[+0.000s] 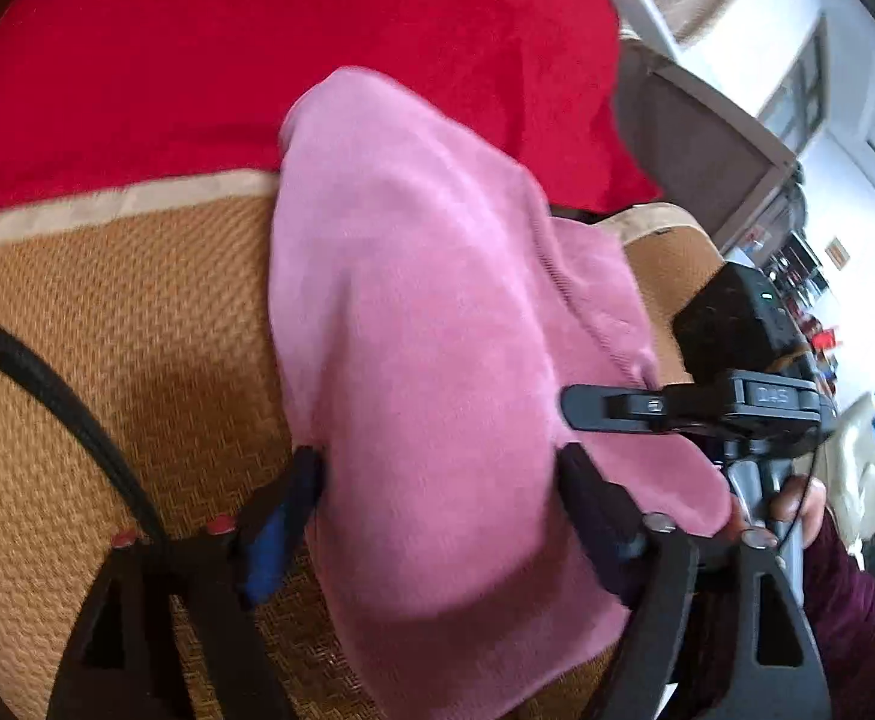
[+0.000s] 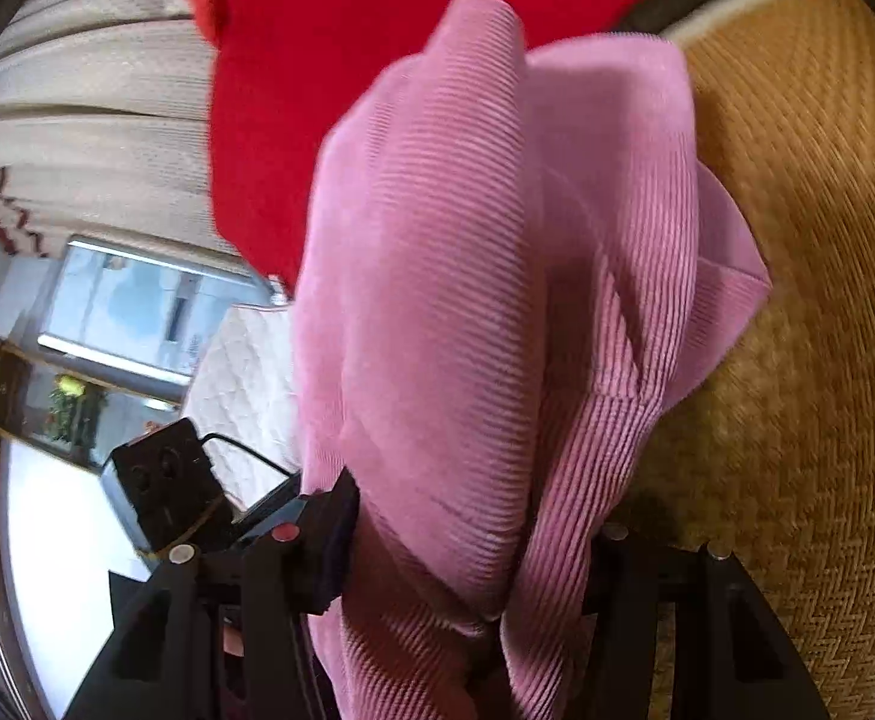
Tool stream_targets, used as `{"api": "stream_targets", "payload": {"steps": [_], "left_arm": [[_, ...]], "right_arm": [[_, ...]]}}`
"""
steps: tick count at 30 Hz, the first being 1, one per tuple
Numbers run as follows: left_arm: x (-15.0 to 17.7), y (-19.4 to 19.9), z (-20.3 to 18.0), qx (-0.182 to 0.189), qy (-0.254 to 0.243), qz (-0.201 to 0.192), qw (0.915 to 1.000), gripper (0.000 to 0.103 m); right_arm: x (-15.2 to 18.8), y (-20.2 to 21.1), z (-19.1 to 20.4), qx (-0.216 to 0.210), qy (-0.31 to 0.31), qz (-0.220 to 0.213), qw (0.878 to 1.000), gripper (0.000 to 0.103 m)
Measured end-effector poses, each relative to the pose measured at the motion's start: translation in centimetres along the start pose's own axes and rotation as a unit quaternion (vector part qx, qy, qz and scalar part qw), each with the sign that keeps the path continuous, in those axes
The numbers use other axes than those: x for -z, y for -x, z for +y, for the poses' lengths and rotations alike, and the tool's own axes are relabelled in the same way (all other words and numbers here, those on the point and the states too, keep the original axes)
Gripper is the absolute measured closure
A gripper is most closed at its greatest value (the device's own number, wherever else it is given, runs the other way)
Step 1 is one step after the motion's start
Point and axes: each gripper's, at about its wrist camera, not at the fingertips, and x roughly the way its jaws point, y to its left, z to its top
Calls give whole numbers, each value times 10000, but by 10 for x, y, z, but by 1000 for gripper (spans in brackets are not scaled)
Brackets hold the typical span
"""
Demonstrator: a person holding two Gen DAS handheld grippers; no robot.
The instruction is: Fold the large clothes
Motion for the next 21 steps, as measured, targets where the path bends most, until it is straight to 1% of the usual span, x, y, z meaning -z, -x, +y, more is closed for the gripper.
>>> {"api": "stream_targets", "payload": {"steps": [1, 3, 5, 7, 8, 11, 13, 14, 15, 16, 17, 18, 19, 21], "left_arm": [[-1, -1, 1, 53, 80, 29, 10000, 19], [-6, 1, -2, 22, 51, 47, 10000, 19], [-7, 2, -2, -4, 27, 51, 10000, 19], [-8, 1, -2, 34, 59, 62, 10000, 19], [-7, 2, -2, 51, 70, 58, 9999, 18], [-4, -1, 5, 242, 275, 93, 9993, 17], [1, 4, 13, 361, 317, 60, 9988, 17], [0, 6, 14, 444, 326, 16, 9985, 19], [0, 8, 14, 493, 307, -31, 9983, 23], [-1, 12, 12, 497, 241, -105, 9984, 29], [-2, 16, 9, 465, 134, -199, 9986, 34], [-3, 20, 6, 438, 48, -274, 9987, 37], [-4, 26, 2, 411, -48, -348, 9985, 41], [-6, 39, -3, 394, -190, -487, 9979, 44]], "right_arm": [[-1, -1, -2, 50, -50, 12, 10000, 47], [-3, -1, 0, 157, -52, 4, 9999, 46], [-5, -3, 6, 224, -12, 5, 9997, 42], [-8, 5, 5, 345, -18, 51, 9994, 34], [-10, -6, 14, 456, -28, 31, 9989, 33], [-18, -8, 13, 544, -124, -71, 9984, 29], [-24, -8, 10, 507, -285, -192, 9981, 26], [-28, -12, 7, 430, -384, -266, 9980, 26], [-29, -16, 5, 308, -454, -327, 9980, 26], [-31, -20, 3, 179, -506, -399, 9978, 29], [-32, -20, 3, 204, -464, -456, 9977, 32], [-32, -21, 7, 266, -348, -501, 9978, 42], [-33, -22, 13, 327, -193, -530, 9979, 47], [-34, -23, 32, 448, 128, -635, 9969, 50]]}}
